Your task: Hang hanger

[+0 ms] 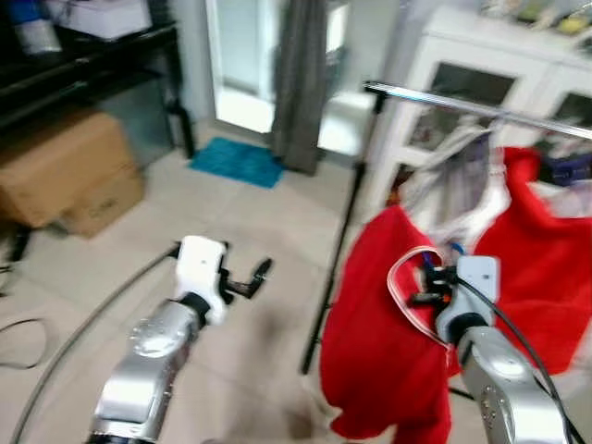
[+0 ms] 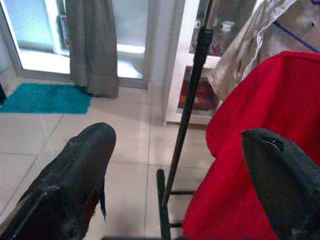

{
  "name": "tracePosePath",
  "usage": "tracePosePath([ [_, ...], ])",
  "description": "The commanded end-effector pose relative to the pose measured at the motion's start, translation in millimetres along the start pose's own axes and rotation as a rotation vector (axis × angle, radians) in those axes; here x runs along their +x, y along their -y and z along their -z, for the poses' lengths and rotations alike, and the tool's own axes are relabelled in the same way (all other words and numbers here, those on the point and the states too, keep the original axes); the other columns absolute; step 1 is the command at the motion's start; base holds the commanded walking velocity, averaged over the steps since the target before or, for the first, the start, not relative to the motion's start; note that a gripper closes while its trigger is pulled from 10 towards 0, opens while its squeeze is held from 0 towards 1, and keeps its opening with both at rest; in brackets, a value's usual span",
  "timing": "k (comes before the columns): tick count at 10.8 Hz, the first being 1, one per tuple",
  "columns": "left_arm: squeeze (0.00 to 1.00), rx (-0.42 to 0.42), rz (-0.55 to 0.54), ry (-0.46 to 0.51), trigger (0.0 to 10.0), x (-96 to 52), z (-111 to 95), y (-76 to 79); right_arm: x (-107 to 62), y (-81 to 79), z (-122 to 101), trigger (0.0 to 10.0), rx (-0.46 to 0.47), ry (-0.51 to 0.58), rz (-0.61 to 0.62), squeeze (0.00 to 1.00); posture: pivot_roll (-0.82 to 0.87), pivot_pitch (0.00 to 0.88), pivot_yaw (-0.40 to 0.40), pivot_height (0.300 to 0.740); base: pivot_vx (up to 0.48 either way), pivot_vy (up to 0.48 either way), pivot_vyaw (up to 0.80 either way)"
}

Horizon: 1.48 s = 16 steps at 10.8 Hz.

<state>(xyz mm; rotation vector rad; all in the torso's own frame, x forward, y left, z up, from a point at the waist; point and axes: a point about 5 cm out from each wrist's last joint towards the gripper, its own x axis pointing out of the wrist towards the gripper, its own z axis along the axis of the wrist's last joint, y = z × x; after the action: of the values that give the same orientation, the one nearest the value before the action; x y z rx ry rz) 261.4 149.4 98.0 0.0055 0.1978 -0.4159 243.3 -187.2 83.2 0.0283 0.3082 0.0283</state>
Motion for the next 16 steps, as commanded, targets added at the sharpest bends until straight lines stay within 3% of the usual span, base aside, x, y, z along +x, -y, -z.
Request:
tracePosePath([
  [1,0.0,0.016,0.023,0.016,10.0,2.5,-4,6.8,-2.3,7.1,-9,10.0,-0.004,0.036,0.027,0.0,-0.15,0.0,-0.061,0.74,0.0,-0.349,0.0],
  [4,0.0,-0.007,0.041,0.017,10.0,2.3,-3,12.1,-2.6,1.9,-12,10.0,-0.02,0.05,-0.032,0.0,-0.14,0.0,-0.07,0.74,0.0,-0.114,0.0],
  [5,0.33,-0.056,0.069,0.056,10.0,0.9,-9,13.7,-1.2,-5.2,-21,10.0,-0.062,0.077,-0.12,0.0,-0.14,0.0,-0.076,0.74,0.0,0.0,0.0],
  [6,1.0,-0.056,0.086,0.037,10.0,0.2,-9,15.6,-0.9,-6.4,-25,10.0,-0.067,0.086,-0.139,0.0,-0.13,0.0,-0.077,0.74,0.0,0.0,0.0],
  [9,1.0,-0.076,0.17,0.055,10.0,6.5,-19,18.0,-4.1,-23.8,-48,10.0,-0.069,0.159,-0.243,0.0,-0.15,0.0,-0.057,0.74,0.0,0.0,0.0],
  [10,1.0,-0.13,0.398,0.059,10.0,17.2,-30,36.7,-1.7,-33.8,-57,10.0,-0.122,0.166,-0.286,0.0,-0.13,0.0,-0.053,0.74,0.0,0.0,0.0],
  [12,1.0,-0.155,0.535,0.055,10.0,31.0,-46,47.4,1.7,-42.8,-67,10.0,-0.177,0.195,-0.316,0.0,-0.15,0.0,-0.028,0.74,0.0,0.0,0.0],
  [13,0.73,-0.191,0.569,0.026,10.0,39.9,-45,52.6,0.7,-44.7,-69,10.0,-0.225,0.207,-0.316,0.0,-0.17,0.0,-0.01,0.74,0.0,0.0,0.0],
  [14,0.0,-0.21,0.614,-0.011,10.0,43.6,-40,59.8,-1.3,-45.4,-70,10.0,-0.226,0.21,-0.311,0.0,-0.17,0.0,-0.013,0.74,0.0,0.0,0.0],
  [16,0.0,-0.191,0.691,-0.051,10.0,52.8,-32,72.4,-2.6,-54.3,-73,10.0,-0.201,0.229,-0.325,0.0,-0.18,0.0,-0.013,0.74,0.0,0.0,0.0],
])
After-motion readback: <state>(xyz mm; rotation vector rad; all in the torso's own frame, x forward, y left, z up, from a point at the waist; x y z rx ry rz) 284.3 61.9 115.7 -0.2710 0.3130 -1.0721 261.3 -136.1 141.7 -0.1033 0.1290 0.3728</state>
